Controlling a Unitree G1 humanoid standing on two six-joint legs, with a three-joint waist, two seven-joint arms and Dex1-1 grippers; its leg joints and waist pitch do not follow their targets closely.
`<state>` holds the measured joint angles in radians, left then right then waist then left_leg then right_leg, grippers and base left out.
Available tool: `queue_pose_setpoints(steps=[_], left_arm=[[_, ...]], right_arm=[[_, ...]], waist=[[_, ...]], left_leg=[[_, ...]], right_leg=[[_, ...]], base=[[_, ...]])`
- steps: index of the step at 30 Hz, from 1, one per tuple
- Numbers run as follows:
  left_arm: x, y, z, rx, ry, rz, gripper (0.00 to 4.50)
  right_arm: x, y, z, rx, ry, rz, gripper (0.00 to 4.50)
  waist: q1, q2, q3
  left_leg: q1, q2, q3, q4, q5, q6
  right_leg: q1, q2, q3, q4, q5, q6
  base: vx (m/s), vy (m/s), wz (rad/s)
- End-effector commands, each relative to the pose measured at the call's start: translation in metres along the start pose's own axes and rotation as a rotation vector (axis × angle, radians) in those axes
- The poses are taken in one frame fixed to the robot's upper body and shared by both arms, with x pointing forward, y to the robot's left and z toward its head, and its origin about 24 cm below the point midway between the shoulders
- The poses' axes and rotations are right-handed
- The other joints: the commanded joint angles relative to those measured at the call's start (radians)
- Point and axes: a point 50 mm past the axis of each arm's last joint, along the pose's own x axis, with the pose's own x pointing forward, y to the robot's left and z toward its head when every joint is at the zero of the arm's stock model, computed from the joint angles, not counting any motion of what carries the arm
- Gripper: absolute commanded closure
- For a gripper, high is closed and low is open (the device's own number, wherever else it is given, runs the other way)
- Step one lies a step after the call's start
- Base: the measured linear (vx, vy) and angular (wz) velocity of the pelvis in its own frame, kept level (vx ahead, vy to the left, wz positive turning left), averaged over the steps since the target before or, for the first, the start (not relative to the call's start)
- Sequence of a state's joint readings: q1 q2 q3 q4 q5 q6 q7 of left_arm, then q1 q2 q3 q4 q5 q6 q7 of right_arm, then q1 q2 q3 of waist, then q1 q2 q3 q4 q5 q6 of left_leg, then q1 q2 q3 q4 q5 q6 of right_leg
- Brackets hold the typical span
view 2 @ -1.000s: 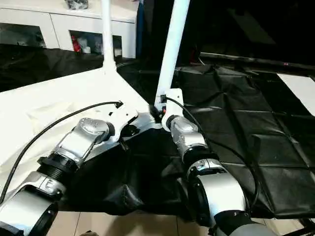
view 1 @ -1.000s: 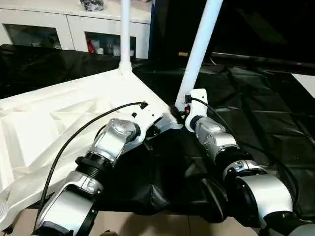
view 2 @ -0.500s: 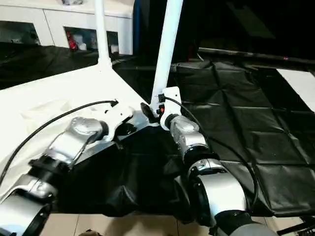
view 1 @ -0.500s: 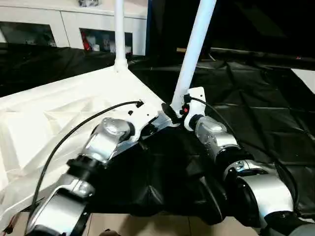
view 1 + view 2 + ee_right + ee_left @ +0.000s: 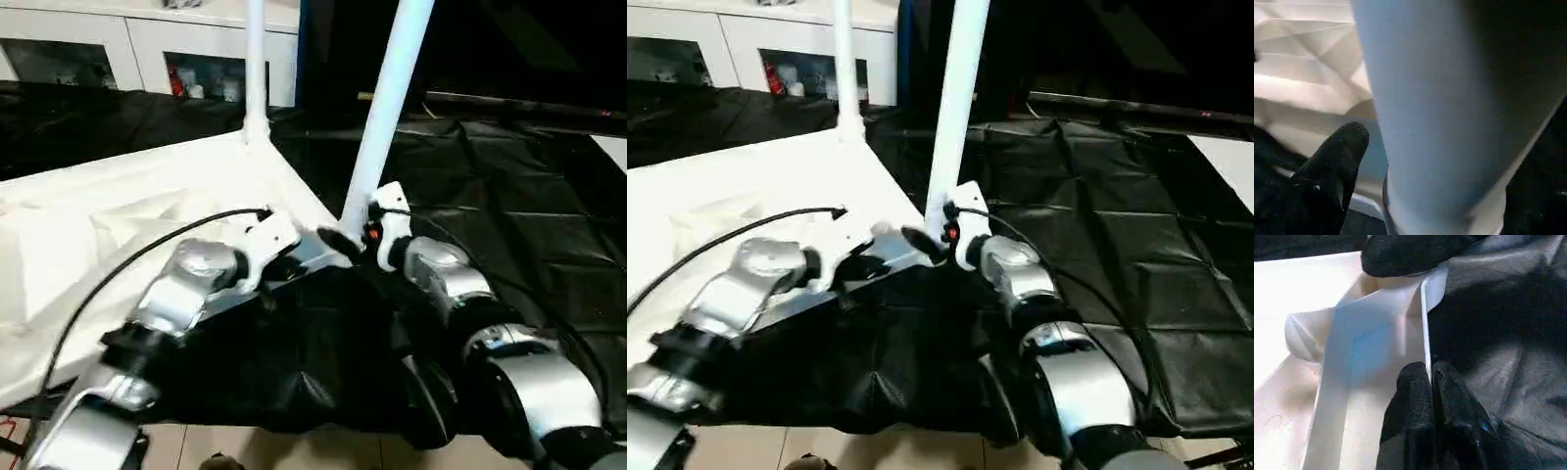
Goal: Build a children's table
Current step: Insert table leg to table base, then rotate leg to tighten
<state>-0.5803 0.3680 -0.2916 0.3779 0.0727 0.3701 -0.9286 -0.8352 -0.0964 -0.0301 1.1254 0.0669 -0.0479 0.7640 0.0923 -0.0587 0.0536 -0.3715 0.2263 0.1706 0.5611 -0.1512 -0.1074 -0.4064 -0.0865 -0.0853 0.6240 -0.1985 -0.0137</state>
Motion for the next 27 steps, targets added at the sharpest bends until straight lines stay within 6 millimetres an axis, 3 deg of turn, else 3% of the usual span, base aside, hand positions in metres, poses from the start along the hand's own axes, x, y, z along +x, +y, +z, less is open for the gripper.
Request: queue_pose_setpoints(steps=[1, 2, 6, 7, 12, 23, 26, 27], left_arm=[[0.001, -0.011, 0.023, 0.097, -0.104, -0.106, 4.50], [0.000, -0.013, 0.023, 0.097, -0.108, -0.124, 4.50], [-0.005, -0.016, 0.021, 0.116, -0.118, -0.178, 4.50], [-0.005, -0.016, 0.020, 0.118, -0.117, -0.182, 4.50], [-0.013, -0.019, 0.014, 0.153, -0.109, -0.261, 4.50], [-0.015, -0.015, 0.010, 0.135, -0.098, -0.233, 4.50], [-0.007, -0.008, 0.014, 0.075, -0.116, -0.134, 4.50], [0.001, -0.004, 0.018, 0.038, -0.125, -0.053, 4.50]], right_arm=[[0.000, 0.006, -0.006, -0.004, 0.026, 0.069, 0.44], [-0.003, 0.005, -0.007, -0.007, 0.027, 0.081, 0.69], [-0.008, 0.004, -0.009, -0.019, 0.031, 0.119, 0.83], [-0.008, 0.004, -0.009, -0.020, 0.032, 0.122, 1.16], [-0.015, 0.003, -0.013, -0.045, 0.051, 0.178, 1.56], [-0.016, 0.008, -0.019, -0.043, 0.070, 0.211, 1.70], [-0.010, 0.006, -0.024, -0.011, 0.068, 0.094, 1.70], [-0.004, 0.003, -0.027, 0.042, 0.071, -0.059, 1.70]], waist=[[0.004, 0.018, -0.067], [0.003, 0.017, -0.068], [0.004, 0.019, -0.068], [0.004, 0.019, -0.068], [0.007, 0.021, -0.067], [0.012, 0.019, -0.067], [0.013, 0.018, -0.066], [0.014, 0.017, -0.067]], left_leg=[[0.010, 0.009, 0.009, -0.056, -0.205, 0.024], [0.011, 0.009, 0.008, -0.056, -0.200, 0.024], [0.013, 0.008, 0.009, -0.054, -0.197, 0.029], [0.012, 0.009, 0.009, -0.054, -0.196, 0.029], [0.013, 0.009, 0.009, -0.053, -0.201, 0.030], [0.014, 0.009, 0.009, -0.054, -0.207, 0.016], [0.016, 0.008, 0.010, -0.053, -0.203, 0.011], [0.016, 0.008, 0.010, -0.053, -0.205, 0.006]], right_leg=[[0.060, -0.053, 0.049, -0.065, -0.069, -0.232], [0.059, -0.052, 0.049, -0.063, -0.061, -0.234], [0.059, -0.050, 0.048, -0.061, -0.046, -0.248], [0.058, -0.050, 0.048, -0.059, -0.042, -0.248], [0.058, -0.050, 0.048, -0.060, -0.051, -0.250], [0.057, -0.050, 0.049, -0.059, -0.079, -0.241], [0.055, -0.050, 0.050, -0.061, -0.082, -0.237], [0.056, -0.052, 0.051, -0.061, -0.093, -0.233]], base=[[0.000, 0.000, 0.00], [0.000, 0.000, 0.00], [0.000, 0.000, 0.00], [0.000, 0.000, 0.00], [0.000, 0.000, 0.00], [0.000, 0.000, 0.00], [0.000, 0.000, 0.00], [0.000, 0.000, 0.00]])
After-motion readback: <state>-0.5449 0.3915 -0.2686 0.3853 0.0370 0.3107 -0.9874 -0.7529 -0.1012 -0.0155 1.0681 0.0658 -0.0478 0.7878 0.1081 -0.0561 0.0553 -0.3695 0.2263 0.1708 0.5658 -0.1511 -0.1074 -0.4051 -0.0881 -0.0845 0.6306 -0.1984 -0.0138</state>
